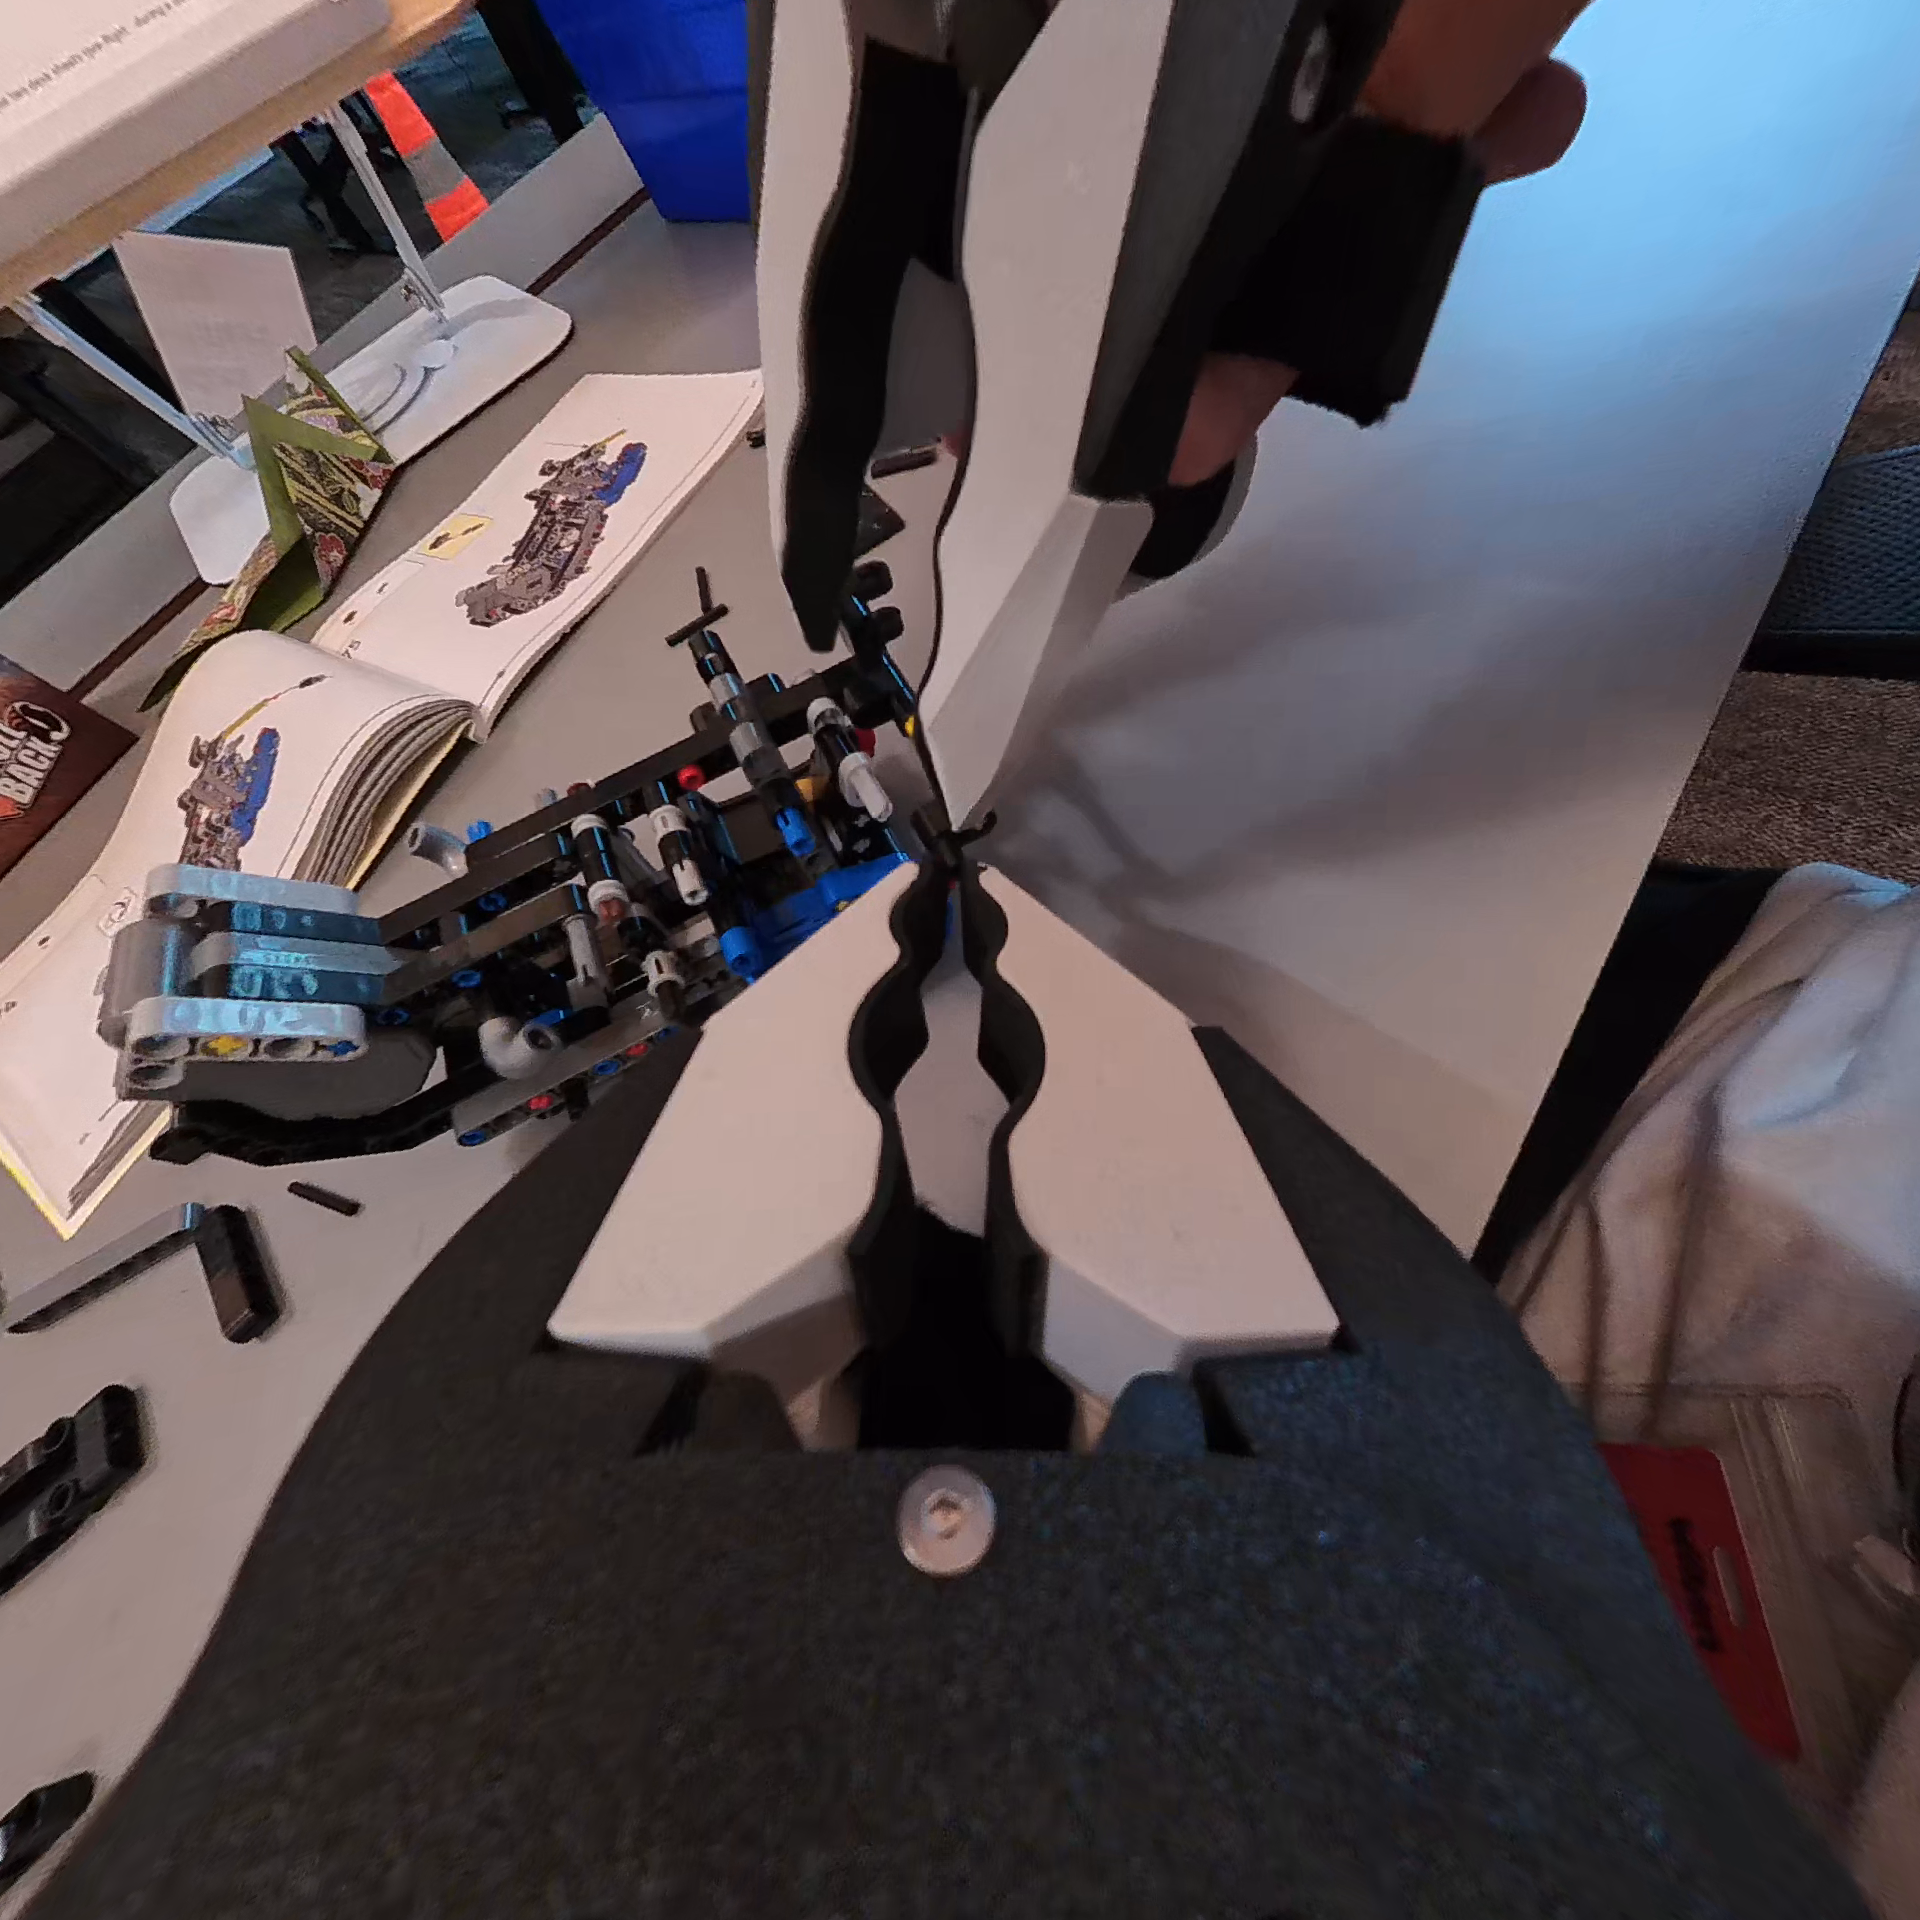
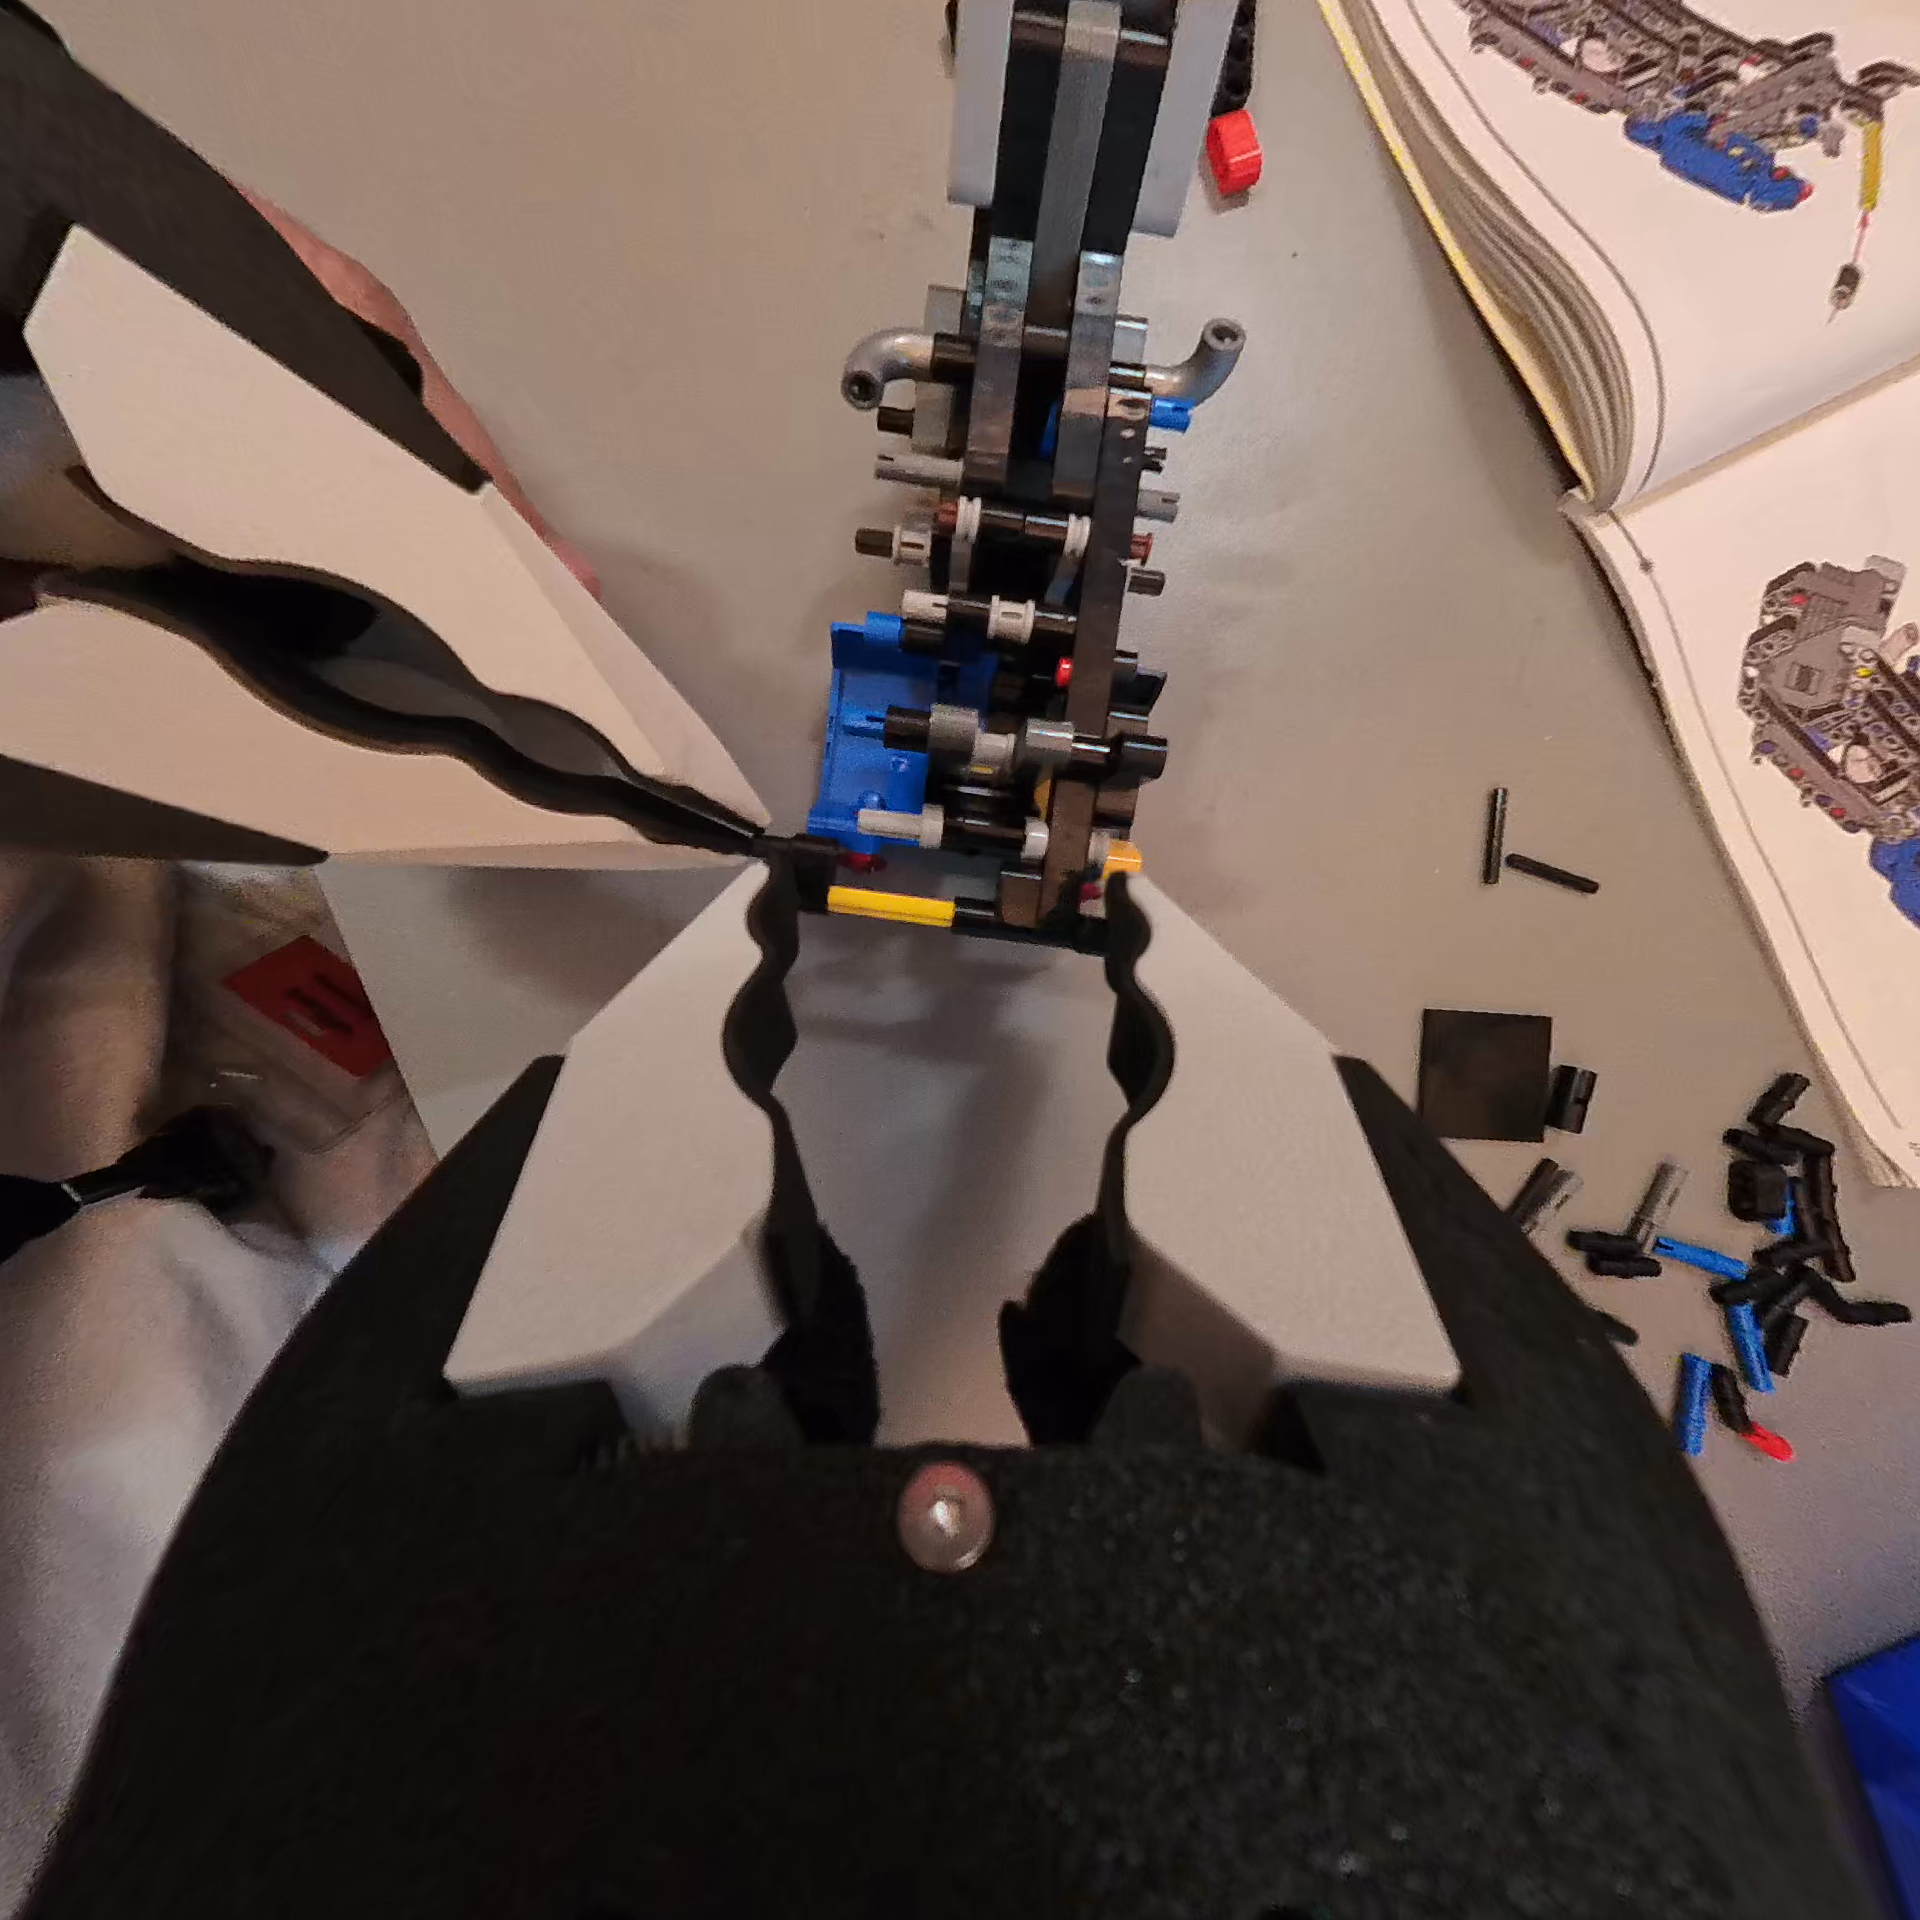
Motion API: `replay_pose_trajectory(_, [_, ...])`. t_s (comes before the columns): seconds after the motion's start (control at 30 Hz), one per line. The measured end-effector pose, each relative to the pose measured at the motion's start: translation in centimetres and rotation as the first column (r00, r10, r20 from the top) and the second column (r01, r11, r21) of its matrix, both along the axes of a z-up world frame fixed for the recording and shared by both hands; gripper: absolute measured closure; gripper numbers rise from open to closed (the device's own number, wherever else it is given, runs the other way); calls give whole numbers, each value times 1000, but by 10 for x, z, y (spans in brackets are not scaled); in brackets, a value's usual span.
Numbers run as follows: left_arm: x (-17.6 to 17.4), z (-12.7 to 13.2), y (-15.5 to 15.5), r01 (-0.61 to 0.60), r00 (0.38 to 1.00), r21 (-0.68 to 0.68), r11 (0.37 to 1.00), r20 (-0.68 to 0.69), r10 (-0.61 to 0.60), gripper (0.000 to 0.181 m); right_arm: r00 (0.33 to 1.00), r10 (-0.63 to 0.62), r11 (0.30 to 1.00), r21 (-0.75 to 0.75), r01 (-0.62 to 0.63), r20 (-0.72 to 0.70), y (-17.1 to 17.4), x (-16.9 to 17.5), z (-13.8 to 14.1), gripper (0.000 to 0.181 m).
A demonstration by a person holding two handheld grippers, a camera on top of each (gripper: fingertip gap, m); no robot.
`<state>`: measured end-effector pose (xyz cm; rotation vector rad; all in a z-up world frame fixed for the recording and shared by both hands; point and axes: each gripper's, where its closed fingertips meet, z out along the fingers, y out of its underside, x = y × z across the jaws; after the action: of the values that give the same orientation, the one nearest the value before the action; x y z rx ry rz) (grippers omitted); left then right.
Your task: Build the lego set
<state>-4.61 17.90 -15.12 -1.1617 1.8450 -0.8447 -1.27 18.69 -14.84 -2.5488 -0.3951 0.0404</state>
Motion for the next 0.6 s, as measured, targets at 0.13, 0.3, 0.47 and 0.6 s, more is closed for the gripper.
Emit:
replay_pose_trajectory(0.13, [1, -1, -1, 0, 1000, 13, 1000, 0, 0, 181, 1000, 25, 999, -35, -25, 10, -2, 0, -1, 125])
replay_pose_trajectory(0.3, [3, 0, -2, 4, 1000, 13, 1000, 6, -4, 181, 997, 70, 994, -78, -72, -30, -2, 0, -2, 127])
replay_pose_trajectory(0.47, [6, -1, -4, 6, 1000, 24, 1000, -4, -6, 181, 996, 87, 994, -65, -88, -18, -1, 2, -2, 128])
replay_pose_trajectory(0.6, [9, -1, -10, 21, 1000, 4, 1000, 0, -21, 181, 996, 28, 1000, -8, -27, 81, 6, 22, 0, 167])
